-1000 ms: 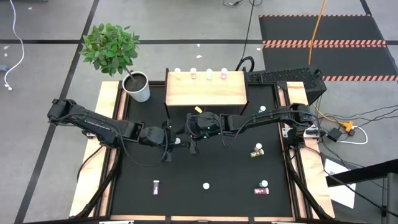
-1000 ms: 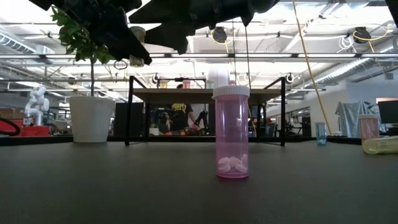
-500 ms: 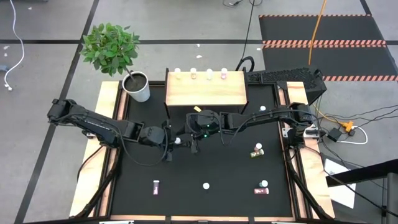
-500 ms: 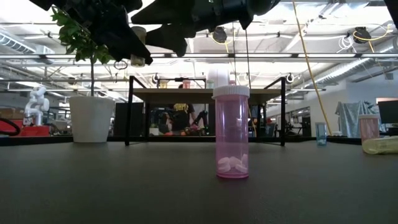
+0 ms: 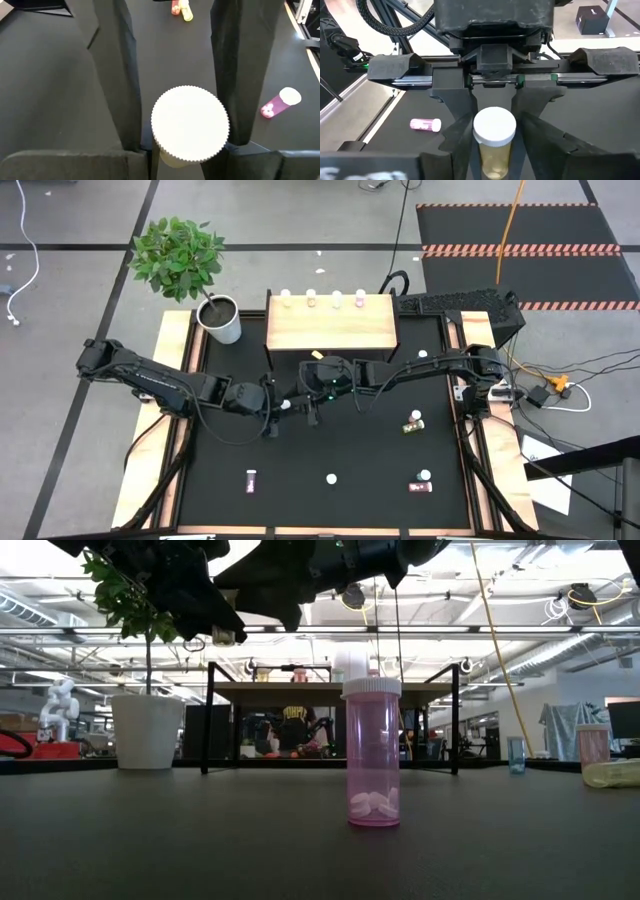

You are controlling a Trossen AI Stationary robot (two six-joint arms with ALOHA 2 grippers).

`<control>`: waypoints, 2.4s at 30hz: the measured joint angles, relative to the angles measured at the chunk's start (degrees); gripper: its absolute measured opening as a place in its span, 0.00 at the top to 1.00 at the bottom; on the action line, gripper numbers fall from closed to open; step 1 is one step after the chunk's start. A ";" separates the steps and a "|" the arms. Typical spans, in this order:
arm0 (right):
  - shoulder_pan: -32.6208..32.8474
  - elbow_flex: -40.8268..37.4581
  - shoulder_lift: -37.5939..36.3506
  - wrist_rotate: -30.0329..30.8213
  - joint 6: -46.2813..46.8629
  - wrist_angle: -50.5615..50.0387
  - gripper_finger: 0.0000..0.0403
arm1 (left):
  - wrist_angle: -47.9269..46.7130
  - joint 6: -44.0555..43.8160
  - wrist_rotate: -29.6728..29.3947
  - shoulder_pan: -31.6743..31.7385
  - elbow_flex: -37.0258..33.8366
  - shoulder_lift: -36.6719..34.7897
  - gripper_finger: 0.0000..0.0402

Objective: Pick and place medicine bottles onto shelf by color
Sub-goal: Put the bottom yellow pill bottle on the shelf aligned with the other yellow pill bottle

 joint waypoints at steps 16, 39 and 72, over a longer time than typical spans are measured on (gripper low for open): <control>-1.70 -0.04 -0.39 -1.07 0.20 0.17 0.72 | -0.40 -5.84 -3.70 0.26 0.09 -0.09 0.51; -19.67 6.06 -9.55 -3.55 -7.80 2.12 0.71 | -28.39 -39.74 -10.32 4.03 0.13 -11.82 0.11; -27.75 21.20 14.10 4.76 -5.79 -4.93 0.71 | -29.09 -12.29 -2.86 26.72 0.09 -12.59 0.11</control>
